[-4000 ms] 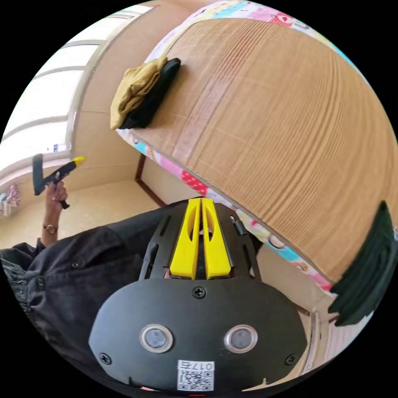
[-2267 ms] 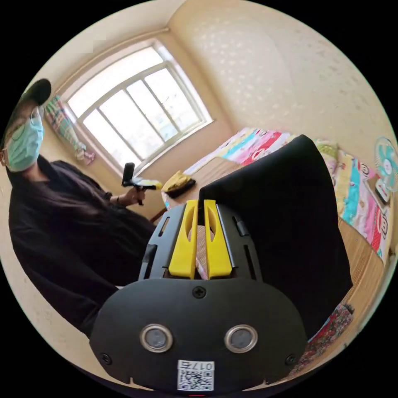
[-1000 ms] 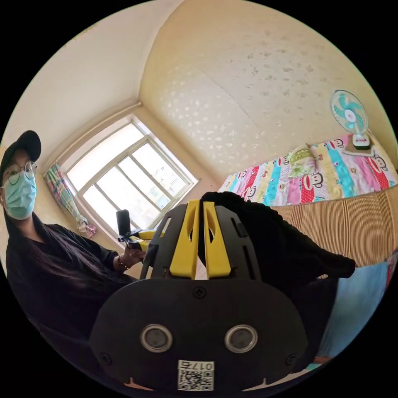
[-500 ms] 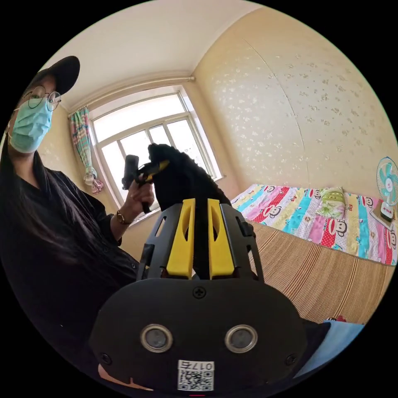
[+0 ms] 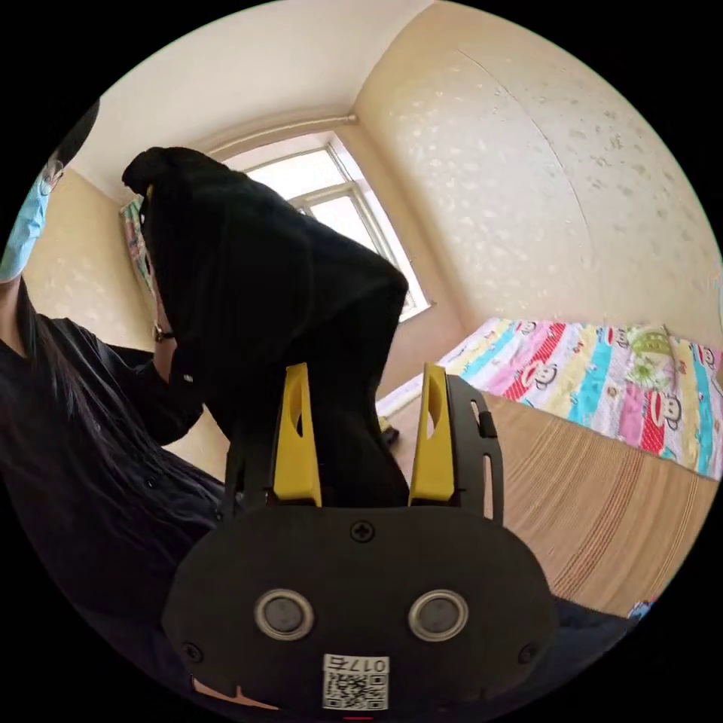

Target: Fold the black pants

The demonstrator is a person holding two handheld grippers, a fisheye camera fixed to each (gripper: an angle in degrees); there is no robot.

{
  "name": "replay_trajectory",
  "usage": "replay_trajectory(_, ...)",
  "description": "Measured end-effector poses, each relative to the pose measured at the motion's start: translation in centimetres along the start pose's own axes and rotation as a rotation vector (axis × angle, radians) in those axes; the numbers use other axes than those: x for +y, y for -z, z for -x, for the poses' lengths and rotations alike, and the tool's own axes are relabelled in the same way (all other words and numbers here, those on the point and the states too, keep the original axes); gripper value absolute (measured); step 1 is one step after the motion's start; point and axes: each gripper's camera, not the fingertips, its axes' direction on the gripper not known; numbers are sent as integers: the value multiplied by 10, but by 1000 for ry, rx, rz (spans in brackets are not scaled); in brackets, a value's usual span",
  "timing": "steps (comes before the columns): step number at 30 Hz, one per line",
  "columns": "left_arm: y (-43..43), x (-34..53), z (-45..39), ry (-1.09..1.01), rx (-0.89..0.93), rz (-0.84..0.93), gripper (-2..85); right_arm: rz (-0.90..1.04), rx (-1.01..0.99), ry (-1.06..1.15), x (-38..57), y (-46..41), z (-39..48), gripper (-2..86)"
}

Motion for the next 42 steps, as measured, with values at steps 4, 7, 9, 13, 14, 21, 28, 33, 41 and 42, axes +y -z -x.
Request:
replay_trajectory(4, 61, -9, -9, -28, -24, -73, 31, -260, 103, 170, -88, 66, 76, 63)
replay_trajectory(7, 114, -22, -12, 36, -115, -124, 35, -428, 7, 265, -134, 134, 116, 45)
replay_trajectory(9, 139, -31, -16, -10, -232, -125, 37, -446, 95, 300, -161, 151, 141, 40)
replay_trajectory(13, 129, -45, 24, 70, -331, -62, 38, -282, 344, 266, -241, 121, 141, 37)
replay_trajectory(14, 116, -51, 54, 106, -401, -28, 39, -214, 413, 221, -267, 98, 117, 39)
replay_trajectory(21, -19, -28, 363, 489, -913, 304, 74, 244, 833, -170, -367, -80, -173, 64)
replay_trajectory(28, -39, 191, 423, 592, -777, 596, 83, 655, 826, -271, -124, -141, -290, 74)
replay_trajectory(33, -41, 442, 423, 951, -494, 984, 111, 936, 525, -519, 94, -174, -316, 87)
replay_trajectory(41, -77, 591, 371, 1126, -382, 1245, 124, 937, 129, -922, 265, -244, -321, 122)
replay_trajectory(42, -87, 600, 364, 1130, -380, 1292, 122, 915, 91, -942, 269, -247, -320, 120)
